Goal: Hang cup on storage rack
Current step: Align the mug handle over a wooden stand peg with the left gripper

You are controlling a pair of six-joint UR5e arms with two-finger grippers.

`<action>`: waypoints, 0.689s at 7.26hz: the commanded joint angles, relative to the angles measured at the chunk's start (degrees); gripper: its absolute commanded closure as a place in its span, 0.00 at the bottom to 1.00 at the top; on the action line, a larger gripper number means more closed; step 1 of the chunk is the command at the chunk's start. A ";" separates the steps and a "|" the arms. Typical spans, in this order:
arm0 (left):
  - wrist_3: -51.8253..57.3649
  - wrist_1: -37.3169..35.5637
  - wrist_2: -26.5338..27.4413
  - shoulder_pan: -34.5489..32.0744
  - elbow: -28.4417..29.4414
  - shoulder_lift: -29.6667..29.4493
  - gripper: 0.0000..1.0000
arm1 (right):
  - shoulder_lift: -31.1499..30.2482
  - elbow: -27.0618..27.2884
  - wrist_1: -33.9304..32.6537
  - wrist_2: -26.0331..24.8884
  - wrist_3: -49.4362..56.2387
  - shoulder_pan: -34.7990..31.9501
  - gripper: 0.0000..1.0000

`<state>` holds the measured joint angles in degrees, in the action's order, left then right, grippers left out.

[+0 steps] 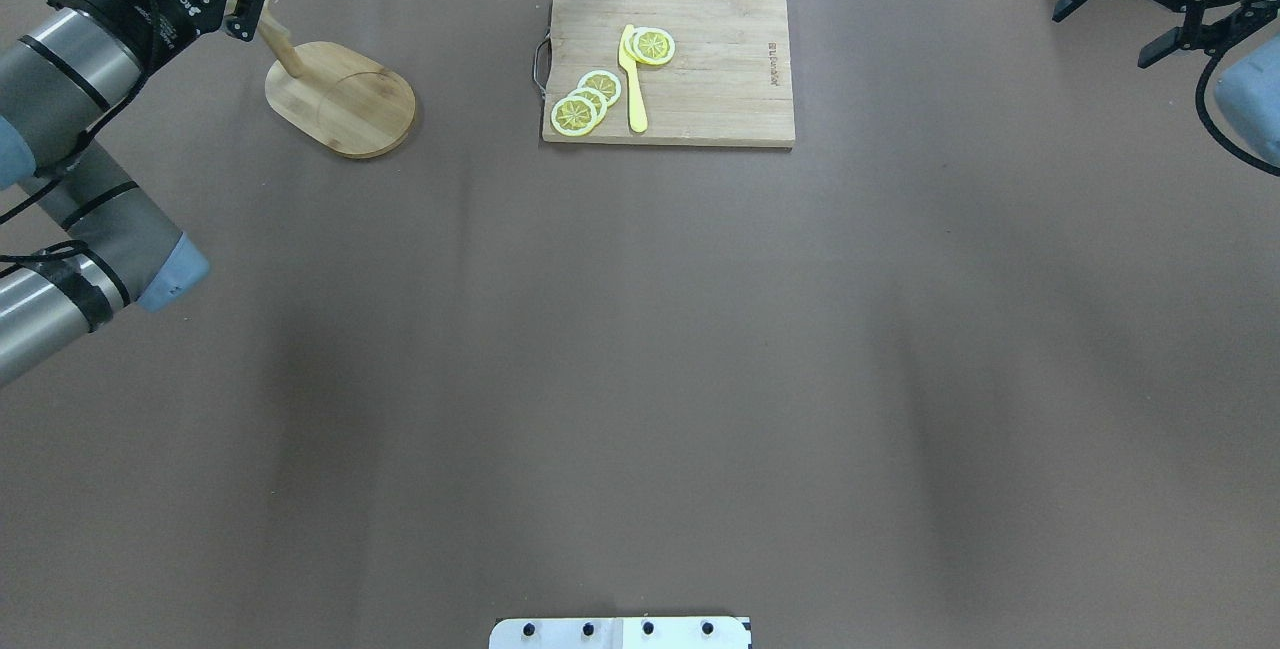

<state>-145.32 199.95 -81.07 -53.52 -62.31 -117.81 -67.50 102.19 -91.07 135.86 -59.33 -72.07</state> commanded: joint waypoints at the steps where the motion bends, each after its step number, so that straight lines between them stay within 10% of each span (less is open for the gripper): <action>1: -0.14 0.00 0.04 0.00 0.26 0.04 1.00 | -0.09 0.29 -0.16 -0.07 0.00 0.09 0.00; 5: -0.22 0.00 -0.05 -0.09 0.52 0.04 1.00 | 0.00 0.91 -1.20 -0.07 0.00 0.09 0.00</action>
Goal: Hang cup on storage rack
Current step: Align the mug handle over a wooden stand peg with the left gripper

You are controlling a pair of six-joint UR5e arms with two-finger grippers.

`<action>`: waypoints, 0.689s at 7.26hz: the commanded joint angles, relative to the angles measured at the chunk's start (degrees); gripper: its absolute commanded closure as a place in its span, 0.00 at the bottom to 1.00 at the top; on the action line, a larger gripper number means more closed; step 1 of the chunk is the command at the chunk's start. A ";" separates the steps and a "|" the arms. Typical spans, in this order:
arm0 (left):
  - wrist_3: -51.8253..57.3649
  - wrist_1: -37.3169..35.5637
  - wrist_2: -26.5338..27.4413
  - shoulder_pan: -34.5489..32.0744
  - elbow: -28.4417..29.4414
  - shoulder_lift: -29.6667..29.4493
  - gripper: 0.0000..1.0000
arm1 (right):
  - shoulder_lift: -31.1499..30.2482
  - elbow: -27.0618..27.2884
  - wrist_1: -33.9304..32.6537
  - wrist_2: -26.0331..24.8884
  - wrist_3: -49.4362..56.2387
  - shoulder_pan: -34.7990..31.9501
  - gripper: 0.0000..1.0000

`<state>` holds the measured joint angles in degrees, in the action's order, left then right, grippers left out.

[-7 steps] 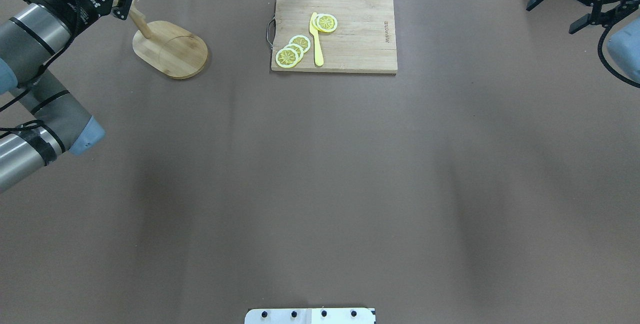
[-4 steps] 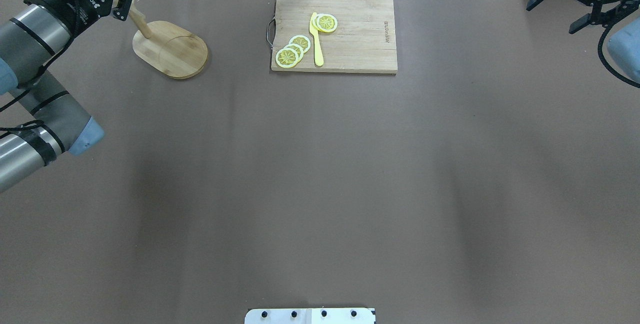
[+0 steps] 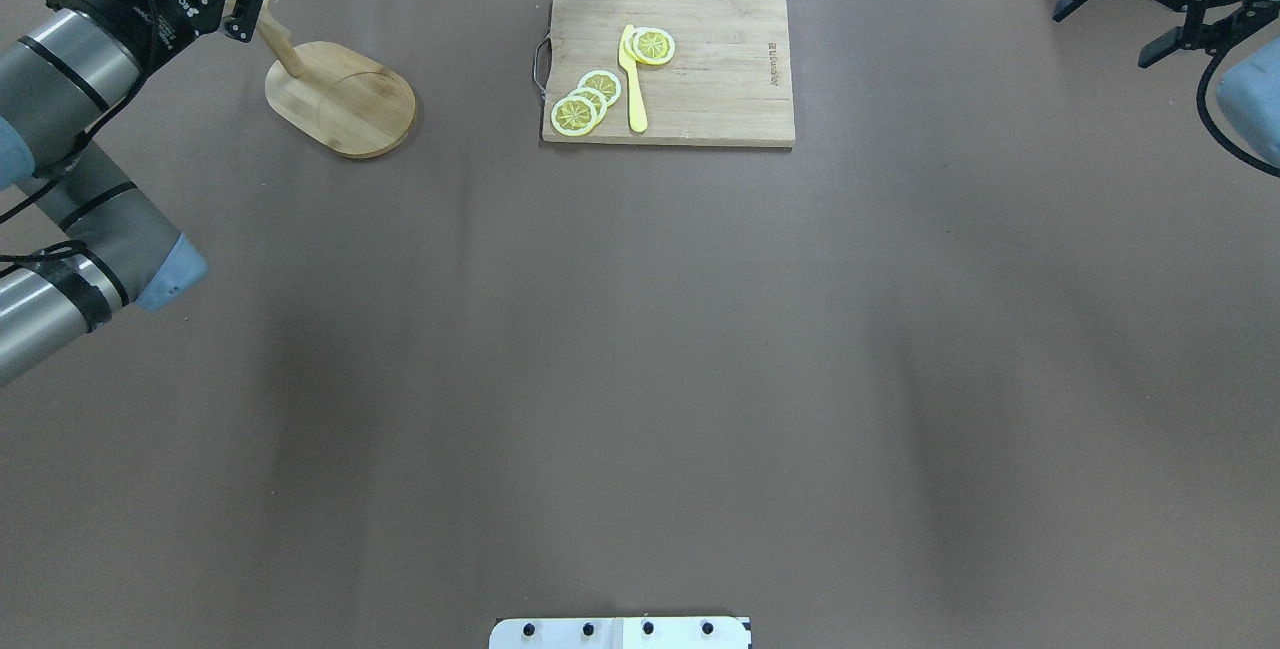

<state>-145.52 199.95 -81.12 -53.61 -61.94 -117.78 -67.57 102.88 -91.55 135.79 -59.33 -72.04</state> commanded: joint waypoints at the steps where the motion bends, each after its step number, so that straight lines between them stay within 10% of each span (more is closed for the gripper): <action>1: -0.02 0.09 0.00 0.00 0.16 0.00 1.00 | 0.07 0.57 -0.82 0.00 0.00 0.06 0.00; 5: -2.22 0.00 0.17 0.00 0.86 0.00 1.00 | 0.07 0.57 -0.82 -0.09 0.00 0.23 0.00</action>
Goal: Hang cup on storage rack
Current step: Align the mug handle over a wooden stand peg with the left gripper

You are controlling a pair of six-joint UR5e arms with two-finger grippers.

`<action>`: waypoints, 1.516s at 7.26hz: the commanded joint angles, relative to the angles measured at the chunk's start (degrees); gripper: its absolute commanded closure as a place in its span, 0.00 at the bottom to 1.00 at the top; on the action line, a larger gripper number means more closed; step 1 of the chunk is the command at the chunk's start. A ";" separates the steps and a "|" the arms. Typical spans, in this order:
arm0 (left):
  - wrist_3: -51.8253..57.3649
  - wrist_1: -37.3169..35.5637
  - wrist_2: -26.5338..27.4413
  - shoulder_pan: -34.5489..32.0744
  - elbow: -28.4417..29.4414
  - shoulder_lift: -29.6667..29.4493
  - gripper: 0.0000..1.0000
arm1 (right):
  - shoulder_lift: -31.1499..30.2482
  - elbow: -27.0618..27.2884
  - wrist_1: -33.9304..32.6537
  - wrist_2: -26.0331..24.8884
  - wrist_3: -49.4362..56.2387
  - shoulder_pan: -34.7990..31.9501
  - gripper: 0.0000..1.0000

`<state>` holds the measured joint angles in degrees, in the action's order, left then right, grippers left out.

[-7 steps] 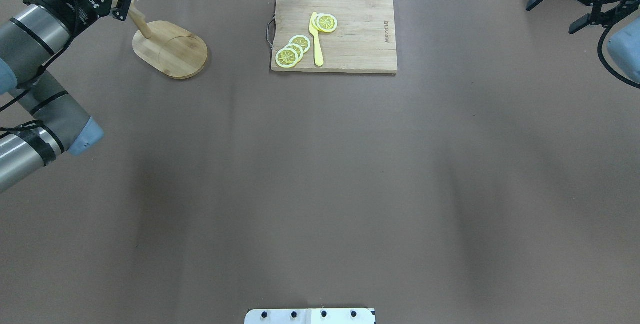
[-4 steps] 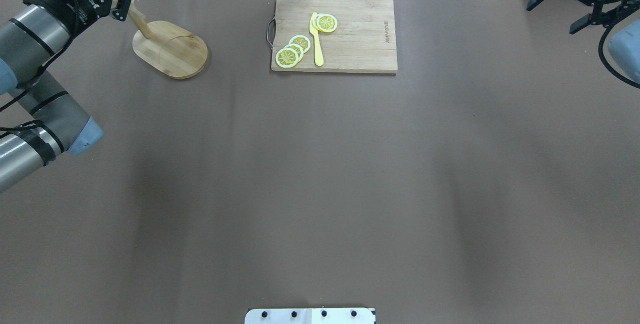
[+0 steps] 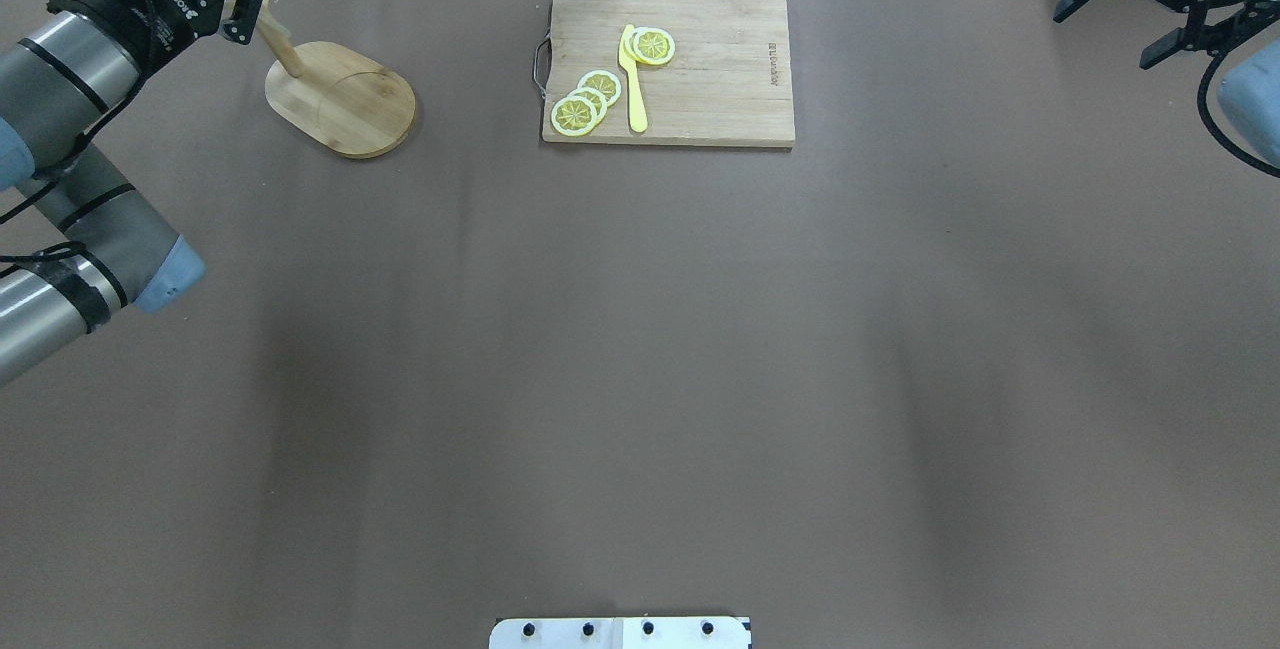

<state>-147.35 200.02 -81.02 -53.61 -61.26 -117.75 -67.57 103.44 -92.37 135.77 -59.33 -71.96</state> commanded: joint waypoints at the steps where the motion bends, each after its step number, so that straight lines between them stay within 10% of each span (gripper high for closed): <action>1: -0.48 -0.07 -0.01 0.00 0.52 0.06 1.00 | -0.02 0.01 -0.01 -0.15 0.00 0.15 0.00; 11: -4.70 2.57 -0.36 -0.53 0.62 1.02 1.00 | 0.16 1.15 -1.41 -0.24 0.00 0.41 0.00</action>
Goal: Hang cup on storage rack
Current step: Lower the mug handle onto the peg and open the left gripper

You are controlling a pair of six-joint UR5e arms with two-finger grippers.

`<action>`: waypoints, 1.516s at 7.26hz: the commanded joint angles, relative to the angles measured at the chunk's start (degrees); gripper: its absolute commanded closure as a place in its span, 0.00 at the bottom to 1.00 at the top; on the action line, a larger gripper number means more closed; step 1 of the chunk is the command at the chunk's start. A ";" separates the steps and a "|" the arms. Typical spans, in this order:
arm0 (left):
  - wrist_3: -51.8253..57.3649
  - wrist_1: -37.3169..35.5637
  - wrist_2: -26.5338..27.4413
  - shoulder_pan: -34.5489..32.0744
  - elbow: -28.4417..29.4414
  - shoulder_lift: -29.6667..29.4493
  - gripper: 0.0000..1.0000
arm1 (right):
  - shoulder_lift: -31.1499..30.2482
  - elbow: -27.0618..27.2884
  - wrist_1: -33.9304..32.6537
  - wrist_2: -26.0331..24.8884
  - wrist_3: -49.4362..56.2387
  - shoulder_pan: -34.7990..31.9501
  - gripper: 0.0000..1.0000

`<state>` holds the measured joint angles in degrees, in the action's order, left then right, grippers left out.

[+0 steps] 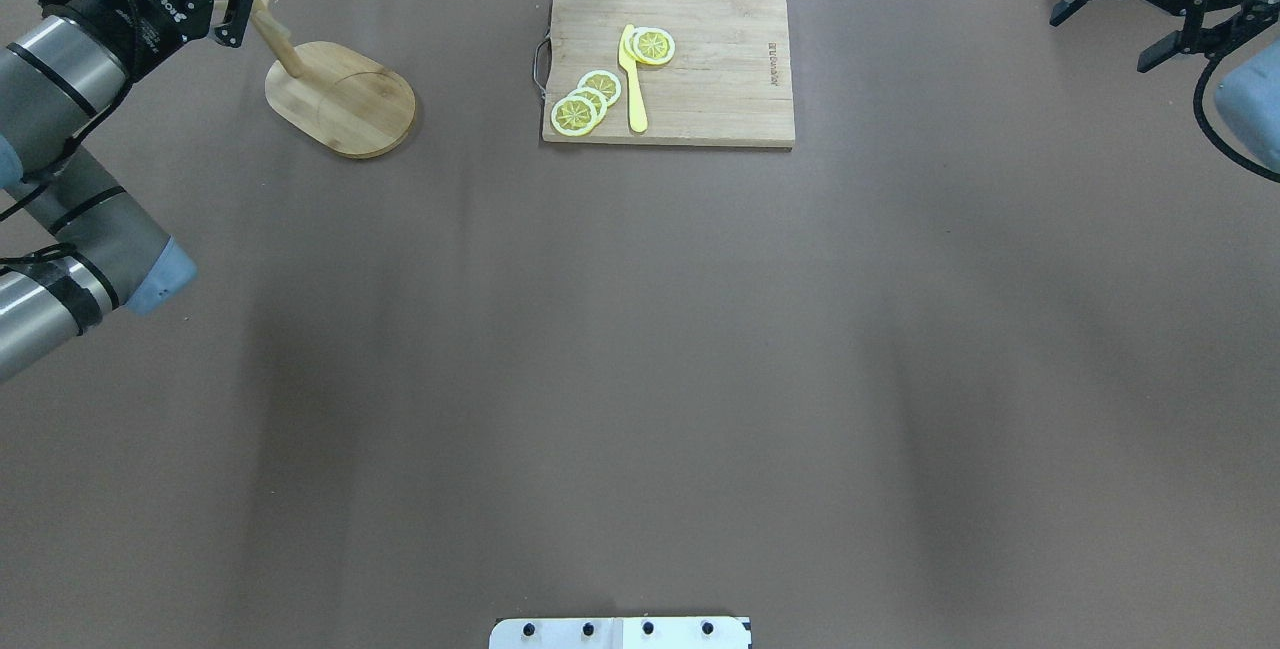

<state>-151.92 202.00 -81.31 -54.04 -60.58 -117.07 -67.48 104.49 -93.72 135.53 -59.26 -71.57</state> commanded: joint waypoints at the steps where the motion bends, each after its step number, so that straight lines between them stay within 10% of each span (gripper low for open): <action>1: -0.13 0.85 -0.08 -0.01 -0.15 0.70 1.00 | -0.02 0.10 -0.06 0.00 -0.07 0.03 0.00; 7: -0.13 1.82 -0.86 -0.01 0.20 1.49 1.00 | 0.06 0.02 -0.14 0.00 -0.07 0.21 0.00; 8: 0.04 1.73 -0.96 -0.01 0.38 1.49 0.09 | 0.06 0.01 -0.14 0.00 -0.07 0.12 0.00; 11: -0.13 1.82 -1.05 -0.10 0.47 1.49 0.02 | 0.06 0.10 -0.14 0.00 -0.07 0.21 0.00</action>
<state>-151.98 203.81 -82.33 -54.06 -60.16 -115.58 -67.41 104.51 -93.87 135.53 -59.33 -71.38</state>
